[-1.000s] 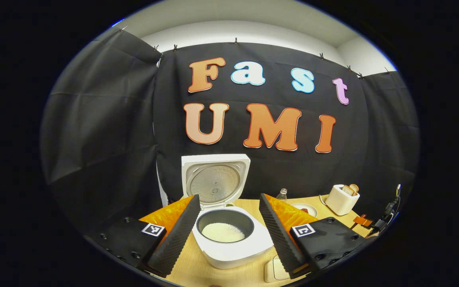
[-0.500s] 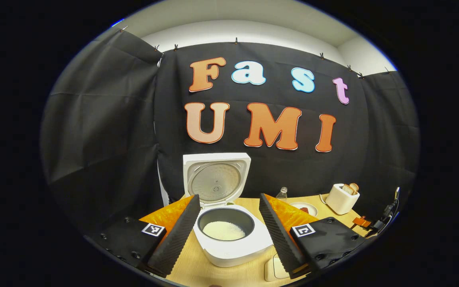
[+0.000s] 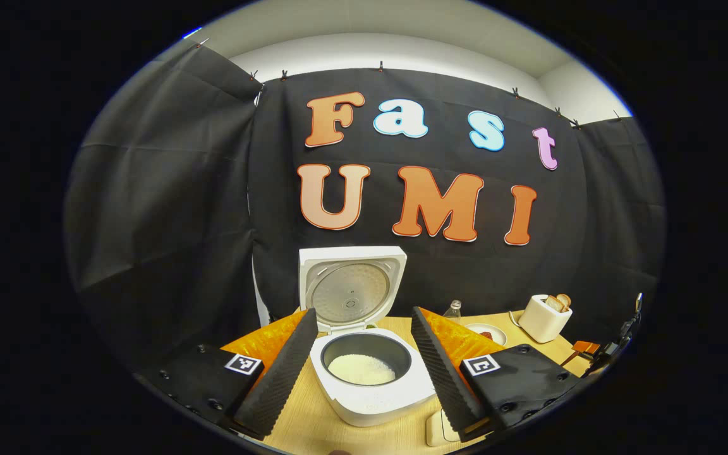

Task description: Close the left gripper, press the button to open the rice cooker; take a wooden spoon from the chopstick holder with the right hand, scoop a spoonful of rice and pour it into the rice cooker, then put the wooden spoon back into the chopstick holder.

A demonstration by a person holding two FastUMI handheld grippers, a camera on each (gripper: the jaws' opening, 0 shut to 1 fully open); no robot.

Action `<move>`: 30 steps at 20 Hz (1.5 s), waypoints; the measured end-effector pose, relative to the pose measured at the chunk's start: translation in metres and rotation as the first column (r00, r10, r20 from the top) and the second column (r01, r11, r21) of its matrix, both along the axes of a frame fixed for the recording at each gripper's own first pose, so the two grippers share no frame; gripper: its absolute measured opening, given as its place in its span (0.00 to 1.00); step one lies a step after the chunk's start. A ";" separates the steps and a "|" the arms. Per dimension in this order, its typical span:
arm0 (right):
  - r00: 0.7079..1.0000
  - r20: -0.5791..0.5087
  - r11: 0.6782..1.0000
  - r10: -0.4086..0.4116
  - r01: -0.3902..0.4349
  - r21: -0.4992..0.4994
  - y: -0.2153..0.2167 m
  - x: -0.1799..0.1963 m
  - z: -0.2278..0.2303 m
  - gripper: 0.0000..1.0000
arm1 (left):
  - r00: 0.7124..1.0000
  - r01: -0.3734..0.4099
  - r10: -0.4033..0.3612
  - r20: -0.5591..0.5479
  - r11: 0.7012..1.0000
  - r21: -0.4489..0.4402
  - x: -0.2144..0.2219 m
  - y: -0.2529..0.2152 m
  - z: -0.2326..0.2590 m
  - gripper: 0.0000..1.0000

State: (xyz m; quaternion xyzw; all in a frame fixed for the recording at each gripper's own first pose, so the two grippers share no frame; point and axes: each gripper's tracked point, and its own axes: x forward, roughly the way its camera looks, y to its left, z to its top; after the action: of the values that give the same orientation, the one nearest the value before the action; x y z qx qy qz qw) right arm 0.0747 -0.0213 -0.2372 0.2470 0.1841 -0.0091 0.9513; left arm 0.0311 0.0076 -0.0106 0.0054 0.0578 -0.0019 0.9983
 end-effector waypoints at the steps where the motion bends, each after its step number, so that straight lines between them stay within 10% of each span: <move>1: 1.000 0.005 0.999 -0.005 0.005 -0.035 -0.002 -0.001 0.007 0.94 | 1.000 0.010 -0.010 0.002 1.000 -0.002 0.004 -0.001 0.003 1.00; 10: 0.988 0.127 0.954 0.083 -0.042 -0.296 0.030 0.002 0.108 0.94 | 0.997 0.060 -0.060 0.048 0.998 -0.003 0.075 -0.003 0.055 1.00; 30: 0.992 0.106 0.957 0.068 -0.034 -0.289 0.036 -0.021 0.112 0.94 | 0.999 -0.011 0.013 -0.029 0.997 0.083 0.296 0.041 0.040 1.00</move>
State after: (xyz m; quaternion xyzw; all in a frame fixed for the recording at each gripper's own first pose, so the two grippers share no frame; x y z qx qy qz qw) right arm 0.0541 0.0151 -0.1249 0.1017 0.1324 0.0030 0.9860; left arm 0.3267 0.0482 0.0298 0.0461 0.0725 0.0066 0.9963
